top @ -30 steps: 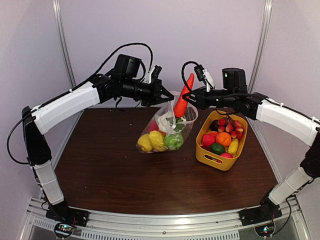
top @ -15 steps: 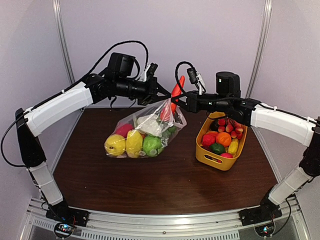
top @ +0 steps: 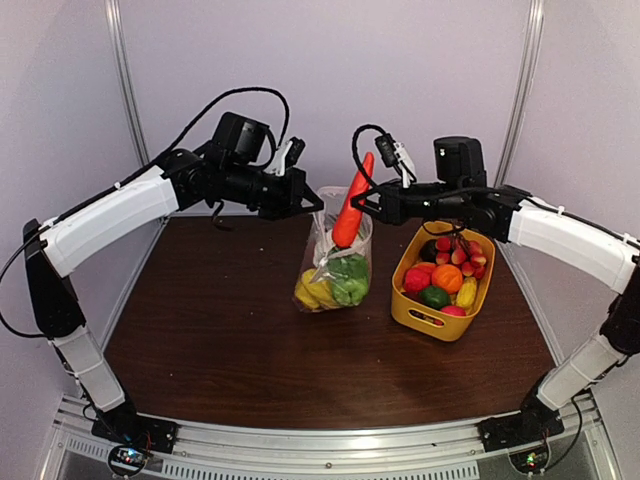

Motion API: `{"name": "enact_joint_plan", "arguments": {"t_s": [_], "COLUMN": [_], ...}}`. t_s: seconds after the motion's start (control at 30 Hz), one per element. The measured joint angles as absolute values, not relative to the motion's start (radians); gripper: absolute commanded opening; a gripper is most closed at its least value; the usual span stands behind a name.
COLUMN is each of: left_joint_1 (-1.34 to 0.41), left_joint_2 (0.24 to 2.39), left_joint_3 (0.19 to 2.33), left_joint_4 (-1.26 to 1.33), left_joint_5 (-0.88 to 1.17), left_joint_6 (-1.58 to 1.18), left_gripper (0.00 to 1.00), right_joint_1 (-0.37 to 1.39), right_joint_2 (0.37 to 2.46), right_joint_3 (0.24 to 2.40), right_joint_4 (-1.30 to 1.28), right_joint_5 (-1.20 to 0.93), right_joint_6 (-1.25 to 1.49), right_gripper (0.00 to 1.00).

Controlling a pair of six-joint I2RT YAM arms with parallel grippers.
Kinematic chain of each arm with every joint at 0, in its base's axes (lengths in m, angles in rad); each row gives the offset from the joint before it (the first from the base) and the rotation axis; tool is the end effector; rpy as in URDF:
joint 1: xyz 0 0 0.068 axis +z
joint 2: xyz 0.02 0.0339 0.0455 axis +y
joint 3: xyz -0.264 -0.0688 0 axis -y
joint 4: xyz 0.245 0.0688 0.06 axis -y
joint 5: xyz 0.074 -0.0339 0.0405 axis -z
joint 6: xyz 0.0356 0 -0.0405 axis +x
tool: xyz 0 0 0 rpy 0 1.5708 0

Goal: Place the food in the zip-top bag and seal the zipper
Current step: Place the fake vegetable in the zipper food storage bag.

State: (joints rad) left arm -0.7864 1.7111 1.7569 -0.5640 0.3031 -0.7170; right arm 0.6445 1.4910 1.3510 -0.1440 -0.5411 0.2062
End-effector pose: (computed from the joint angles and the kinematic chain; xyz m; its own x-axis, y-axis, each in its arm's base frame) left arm 0.2699 -0.2855 0.3926 -0.8280 -0.0582 -0.5577 0.4174 0.6002 -0.6823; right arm 0.2690 0.2251 0.3726 -0.4056 -0.0853 -0.9101 -0.8451 0.4144 0.3378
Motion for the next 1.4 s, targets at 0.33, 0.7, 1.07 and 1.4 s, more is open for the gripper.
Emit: {"name": "enact_joint_plan", "arguments": {"t_s": [0.33,0.7,1.07,1.4], "left_joint_1": [-0.786,-0.786,-0.756,-0.725], "left_joint_2": [1.753,1.785,1.803,1.782], "left_joint_3": [1.798,1.798,1.822,1.782], "left_joint_4": [-0.683,-0.643,-0.629,-0.564], "left_joint_5": [0.189,0.262,0.348,0.356], "left_joint_6": [-0.656,-0.668,-0.691,-0.728], "left_gripper": [0.0,0.0,0.0,0.0], "right_joint_1": [0.621,0.647,0.732,0.76], "right_joint_2": [1.413,1.443,1.536,1.531], "right_joint_3": [1.422,1.372,1.424,1.41], "right_joint_4": [-0.265,-0.23,-0.211,-0.356], "right_joint_5": [-0.542,-0.48,-0.282,-0.345], "right_joint_6": [0.083,0.011,-0.315,-0.431], "right_gripper": [0.16,0.16,0.14,0.15]}}
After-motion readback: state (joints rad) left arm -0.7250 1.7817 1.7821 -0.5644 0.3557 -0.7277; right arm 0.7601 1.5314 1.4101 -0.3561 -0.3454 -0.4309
